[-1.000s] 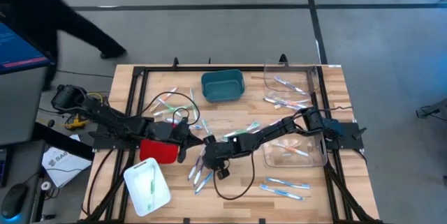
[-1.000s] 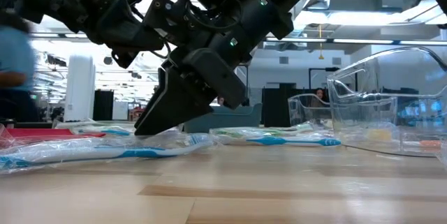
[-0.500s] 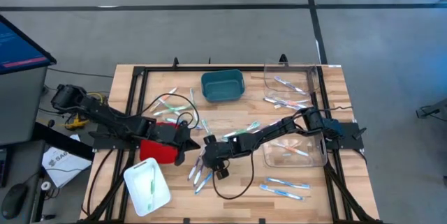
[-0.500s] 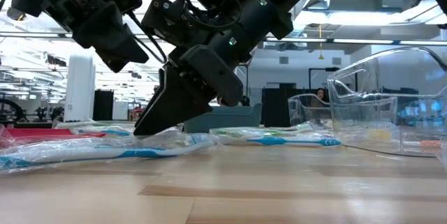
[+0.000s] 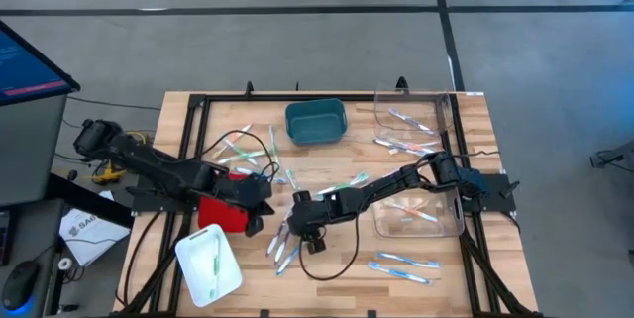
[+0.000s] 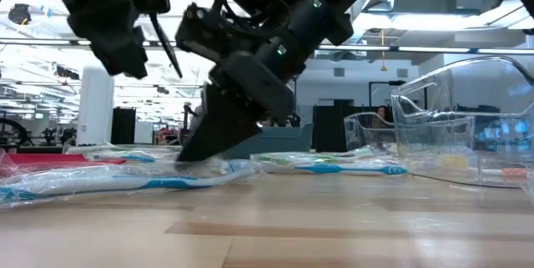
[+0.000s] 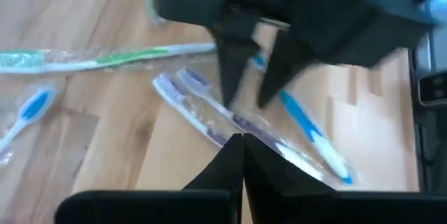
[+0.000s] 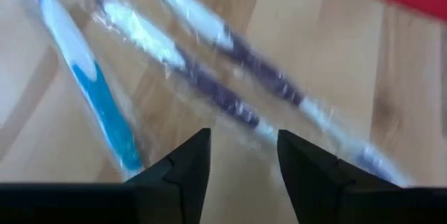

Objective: Pick & Place Toothbrushes
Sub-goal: Put the purple toothbrush into the top transparent bin

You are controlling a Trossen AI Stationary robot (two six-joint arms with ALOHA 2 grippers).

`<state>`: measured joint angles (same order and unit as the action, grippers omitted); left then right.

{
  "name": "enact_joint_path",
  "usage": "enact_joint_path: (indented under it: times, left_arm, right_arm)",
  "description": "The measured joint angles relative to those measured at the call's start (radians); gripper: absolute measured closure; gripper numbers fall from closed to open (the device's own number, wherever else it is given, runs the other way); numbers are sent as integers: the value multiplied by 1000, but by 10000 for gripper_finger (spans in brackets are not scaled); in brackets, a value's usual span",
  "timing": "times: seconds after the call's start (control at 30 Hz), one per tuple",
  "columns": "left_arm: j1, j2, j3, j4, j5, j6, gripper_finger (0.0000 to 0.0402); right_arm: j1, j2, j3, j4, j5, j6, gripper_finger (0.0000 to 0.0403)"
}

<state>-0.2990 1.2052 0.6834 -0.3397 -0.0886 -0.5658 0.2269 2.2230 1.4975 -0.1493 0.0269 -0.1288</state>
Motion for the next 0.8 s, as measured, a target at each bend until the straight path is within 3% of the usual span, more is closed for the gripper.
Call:
enact_joint_path:
  times: [0.1, 0.33, 0.57, 0.67, 0.8]
  left_arm:
    - [-36, 50, 53, -86, -36, 0, 401]
    - [-88, 266, 160, -115, -58, 42, 401]
    - [-89, 400, 252, -160, -145, -13, 400]
    - [-67, 419, 255, -170, -97, -73, 391]
    - [-47, 421, 255, -227, -12, -168, 353]
  right_arm:
    - [0, 0, 0, -39, 0, 21, 247]
    - [12, -29, 0, -73, 46, 29, 265]
    - [93, -87, 1, -80, 311, -68, 295]
    - [120, -96, 1, -87, 393, -89, 304]
    - [134, -96, 1, -130, 420, -72, 309]
